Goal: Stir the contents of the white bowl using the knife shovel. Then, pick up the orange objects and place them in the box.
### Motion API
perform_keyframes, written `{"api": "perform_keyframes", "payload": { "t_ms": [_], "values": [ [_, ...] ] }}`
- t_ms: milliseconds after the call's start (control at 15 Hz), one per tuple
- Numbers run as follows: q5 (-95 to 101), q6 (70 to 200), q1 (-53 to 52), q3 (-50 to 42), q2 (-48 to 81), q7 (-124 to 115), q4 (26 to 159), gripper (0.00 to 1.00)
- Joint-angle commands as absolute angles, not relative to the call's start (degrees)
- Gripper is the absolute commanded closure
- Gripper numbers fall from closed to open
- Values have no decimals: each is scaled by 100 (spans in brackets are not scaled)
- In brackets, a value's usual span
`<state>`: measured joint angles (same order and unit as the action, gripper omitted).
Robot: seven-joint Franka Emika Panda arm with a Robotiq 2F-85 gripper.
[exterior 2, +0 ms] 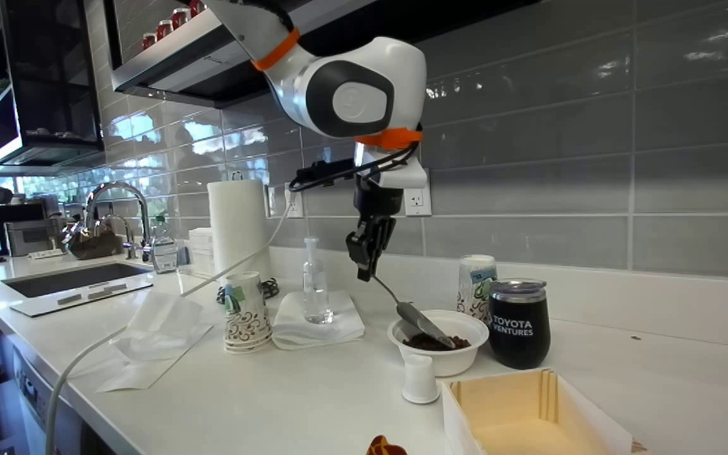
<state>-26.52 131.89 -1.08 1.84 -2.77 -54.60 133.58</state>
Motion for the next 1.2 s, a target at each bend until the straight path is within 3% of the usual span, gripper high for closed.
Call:
{"api": "perform_keyframes", "payload": {
  "t_ms": [0, 600, 1133],
  "values": [
    [-3351, 12366, 76, -125, -226, -4541, 12971, 96],
    [-3788, 11521, 193, -266, 348, -3718, 12548, 96],
    [-3429, 10955, 241, -369, 435, -4614, 12352, 96]
  ]
}}
